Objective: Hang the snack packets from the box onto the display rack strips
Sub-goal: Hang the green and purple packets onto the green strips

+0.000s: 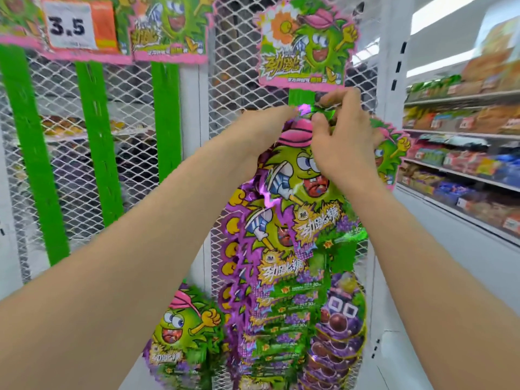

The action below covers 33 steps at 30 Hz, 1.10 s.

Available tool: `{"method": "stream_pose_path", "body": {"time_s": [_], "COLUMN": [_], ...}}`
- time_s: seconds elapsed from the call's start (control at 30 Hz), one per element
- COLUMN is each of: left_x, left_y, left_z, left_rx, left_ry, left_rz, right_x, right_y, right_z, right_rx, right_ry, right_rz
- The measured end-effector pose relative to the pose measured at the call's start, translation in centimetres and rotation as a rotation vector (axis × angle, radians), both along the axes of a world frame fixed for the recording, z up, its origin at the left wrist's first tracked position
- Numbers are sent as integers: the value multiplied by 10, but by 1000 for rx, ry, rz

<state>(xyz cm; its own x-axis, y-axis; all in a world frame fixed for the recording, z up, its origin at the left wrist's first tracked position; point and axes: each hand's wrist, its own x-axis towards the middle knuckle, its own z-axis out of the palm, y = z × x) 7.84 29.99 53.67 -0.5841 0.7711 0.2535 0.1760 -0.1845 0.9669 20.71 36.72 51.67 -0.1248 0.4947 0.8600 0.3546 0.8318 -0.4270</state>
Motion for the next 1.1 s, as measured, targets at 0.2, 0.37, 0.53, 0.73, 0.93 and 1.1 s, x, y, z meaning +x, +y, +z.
{"method": "stream_pose_path", "body": {"time_s": [0.2,0.37,0.53,0.73,0.93,1.1], "left_x": [-10,7,7,-5,-14,-31], "left_y": [4,-26,-42,-105,-176,-195], "left_z": [-1,-25,-79,-218,-418,-550], "left_rx": [-91,18,93,122,-844,-1375], "left_ry": [88,655,1204,1229,971,853], "left_rz": [-23,228,497,358,-222,-586], "right_x": [1,6,10,24,40,38], "right_y": [-5,-4,-27,-99,-138,-136], "right_z": [-7,-37,-75,-218,-365,-415], "right_rx": [64,76,273,78,-403,-411], "right_ry": [13,-42,-27,-406,-1322,-1777], "right_rz": [3,60,-183,357,448,493]}}
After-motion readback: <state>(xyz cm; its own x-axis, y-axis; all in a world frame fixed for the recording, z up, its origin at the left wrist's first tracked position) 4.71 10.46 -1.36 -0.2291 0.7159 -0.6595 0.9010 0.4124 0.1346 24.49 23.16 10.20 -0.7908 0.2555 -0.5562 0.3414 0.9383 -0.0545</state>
